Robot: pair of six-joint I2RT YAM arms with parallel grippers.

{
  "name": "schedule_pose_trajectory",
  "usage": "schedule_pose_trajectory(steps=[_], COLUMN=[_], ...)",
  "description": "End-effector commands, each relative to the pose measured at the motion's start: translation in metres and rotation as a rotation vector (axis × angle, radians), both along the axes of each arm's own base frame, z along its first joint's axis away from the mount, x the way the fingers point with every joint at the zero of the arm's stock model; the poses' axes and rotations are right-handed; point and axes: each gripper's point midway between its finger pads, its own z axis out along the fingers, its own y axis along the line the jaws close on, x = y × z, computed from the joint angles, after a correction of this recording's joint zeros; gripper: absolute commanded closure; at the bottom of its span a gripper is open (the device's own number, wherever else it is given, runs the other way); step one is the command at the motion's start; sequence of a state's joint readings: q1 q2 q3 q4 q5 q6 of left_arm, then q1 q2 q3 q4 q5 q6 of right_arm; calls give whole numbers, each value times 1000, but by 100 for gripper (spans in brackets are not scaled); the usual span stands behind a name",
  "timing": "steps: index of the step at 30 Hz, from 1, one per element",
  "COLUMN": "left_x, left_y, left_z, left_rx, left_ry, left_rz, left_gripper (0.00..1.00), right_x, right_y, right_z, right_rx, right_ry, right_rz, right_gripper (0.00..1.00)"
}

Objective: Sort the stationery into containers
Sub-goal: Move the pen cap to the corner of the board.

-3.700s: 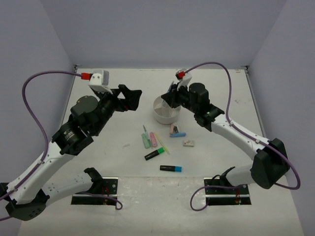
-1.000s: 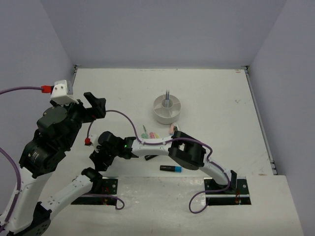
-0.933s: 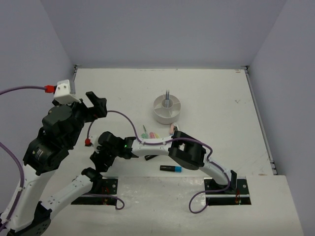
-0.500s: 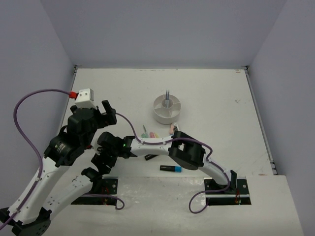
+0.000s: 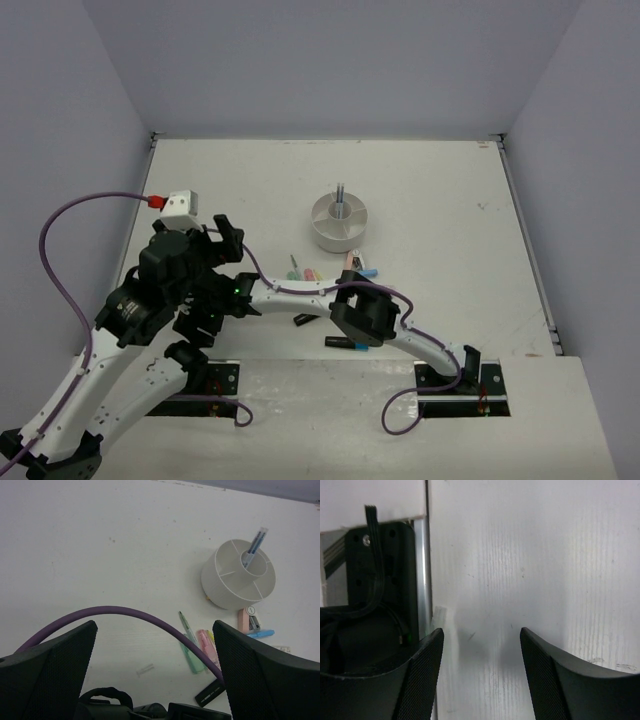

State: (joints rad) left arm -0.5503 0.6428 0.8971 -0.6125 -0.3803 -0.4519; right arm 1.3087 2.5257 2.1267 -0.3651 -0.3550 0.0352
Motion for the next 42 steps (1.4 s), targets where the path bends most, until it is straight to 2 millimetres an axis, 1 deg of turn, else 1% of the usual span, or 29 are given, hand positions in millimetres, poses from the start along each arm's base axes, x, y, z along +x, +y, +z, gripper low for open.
schedule_pose_trajectory(steps=[1,2,4,6,8,11,13,17,21,23,26,28,32,35,36,38,39,40,41,42], left_x=[3,3,4,5,5,7,6,2,-3,-6,-8,-8,-9,-11,-13,-17,-18,-21,-23,-26], left_y=[-10,-10,-10,-8,-5,10,19,42,63,69,77,81,90,97,102,109,110,112,114,116], left_z=[6,6,6,5,5,4,6,20,29,33,34,33,25,21,20,22,24,30,37,49], left_rx=[-8,-7,-1,6,11,27,32,27,26,27,43,53,77,88,85,87,74,63,48,21], left_ry=[-37,-37,-34,-33,-33,-34,-38,-80,-99,-100,-88,-75,-58,-53,-52,-52,-52,-55,-62,-80], left_rz=[-55,-54,-53,-42,-26,59,101,216,330,361,408,438,499,548,586,628,640,649,655,661], left_gripper=[0,0,0,0,0,0,0,0,0,0,0,0,0,0,0,0,0,0,0,0], right_x=[6,7,8,3,2,5,8,16,14,13,16,20,30,36,35,40,37,32,33,30], right_y=[4,2,-4,-8,-10,-11,-15,-18,-23,-35,-52,-60,-66,-66,-68,-61,-57,-53,-49,-42], right_z=[11,10,-1,-9,-12,-16,-22,-24,-26,-34,-35,-32,-26,-12,-4,20,32,40,48,56], right_rx=[18,13,-21,-45,-53,-46,-55,-37,-29,-59,-76,-76,-44,15,41,153,197,226,246,264], right_ry=[-111,-122,-199,-237,-267,-325,-336,-371,-370,-369,-388,-401,-374,-337,-299,-245,-210,-174,-157,-109], right_rz=[59,71,104,129,138,115,98,56,60,60,37,14,-23,-49,-53,-64,-57,-32,-33,-17], right_gripper=[36,36,36,36,36,36,36,37,42,44,46,48,52,52,52,52,52,52,52,52])
